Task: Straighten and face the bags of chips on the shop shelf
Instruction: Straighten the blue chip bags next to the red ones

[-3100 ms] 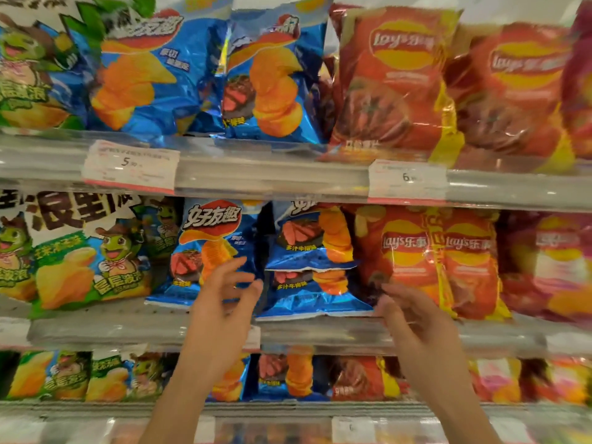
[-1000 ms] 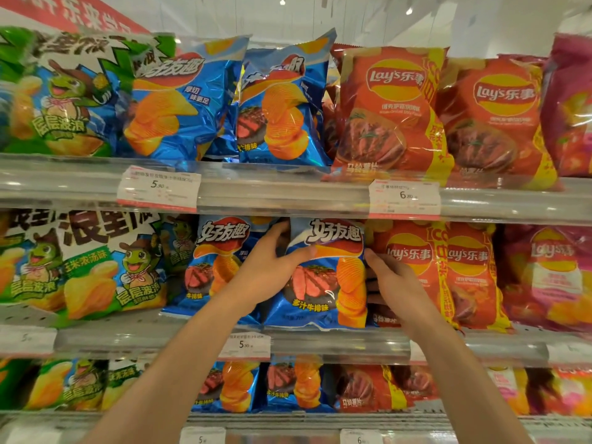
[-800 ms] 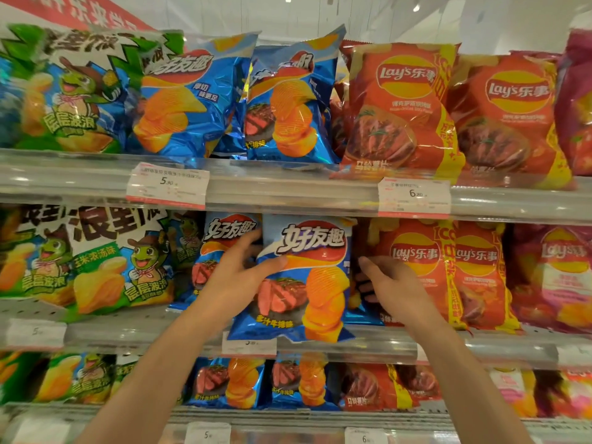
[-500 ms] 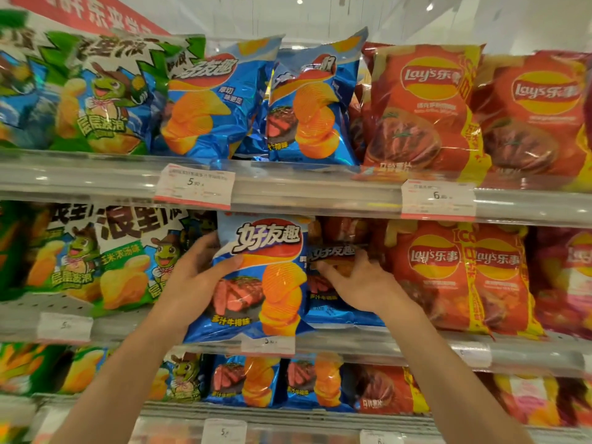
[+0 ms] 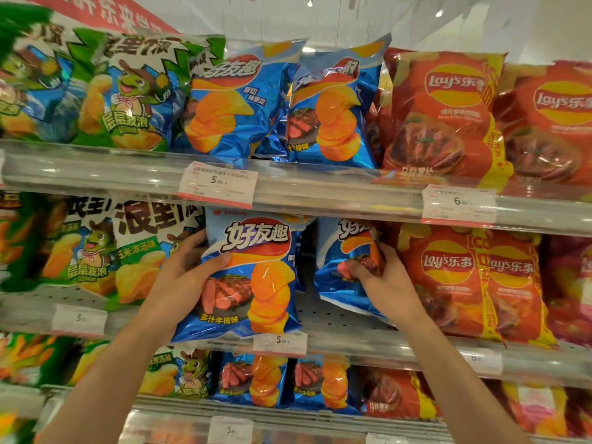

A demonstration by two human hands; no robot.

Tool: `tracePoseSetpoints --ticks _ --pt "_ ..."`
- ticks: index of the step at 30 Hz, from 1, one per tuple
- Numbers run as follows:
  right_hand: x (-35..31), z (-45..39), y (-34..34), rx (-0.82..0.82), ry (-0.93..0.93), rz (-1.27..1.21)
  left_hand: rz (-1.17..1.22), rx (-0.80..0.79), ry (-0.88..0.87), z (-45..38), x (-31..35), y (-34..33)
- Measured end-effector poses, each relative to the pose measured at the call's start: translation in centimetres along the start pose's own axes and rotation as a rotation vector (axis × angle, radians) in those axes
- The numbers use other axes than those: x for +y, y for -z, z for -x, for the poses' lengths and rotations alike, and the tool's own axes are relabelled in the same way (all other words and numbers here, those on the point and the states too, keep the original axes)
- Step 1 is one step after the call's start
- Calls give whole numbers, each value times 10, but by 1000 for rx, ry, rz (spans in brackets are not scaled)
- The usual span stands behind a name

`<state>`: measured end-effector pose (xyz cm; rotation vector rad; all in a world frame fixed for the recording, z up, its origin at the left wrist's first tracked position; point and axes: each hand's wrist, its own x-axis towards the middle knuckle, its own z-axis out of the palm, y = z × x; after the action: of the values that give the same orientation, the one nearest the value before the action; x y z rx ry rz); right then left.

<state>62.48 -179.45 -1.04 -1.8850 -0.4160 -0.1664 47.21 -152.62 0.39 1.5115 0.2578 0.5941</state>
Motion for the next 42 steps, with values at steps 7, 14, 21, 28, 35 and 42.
tracePoseSetpoints --ticks 7,14,21,28,35,42 --pt "8 -18 -38 107 119 339 19 -8 -13 -1 0 -2" --pt "23 -29 -56 -30 19 559 61 14 4 2 -1 -5" --pt "19 -19 -32 6 23 215 65 13 -8 7 -3 -7" --pt "-11 45 -25 -138 -32 -72 65 -91 -43 15 -16 -39" --pt "-4 42 -27 -65 -60 -230 -111 -172 -200 19 -27 -72" --pt "6 5 -19 49 -64 -58 -821 63 -472 -13 -70 -41"
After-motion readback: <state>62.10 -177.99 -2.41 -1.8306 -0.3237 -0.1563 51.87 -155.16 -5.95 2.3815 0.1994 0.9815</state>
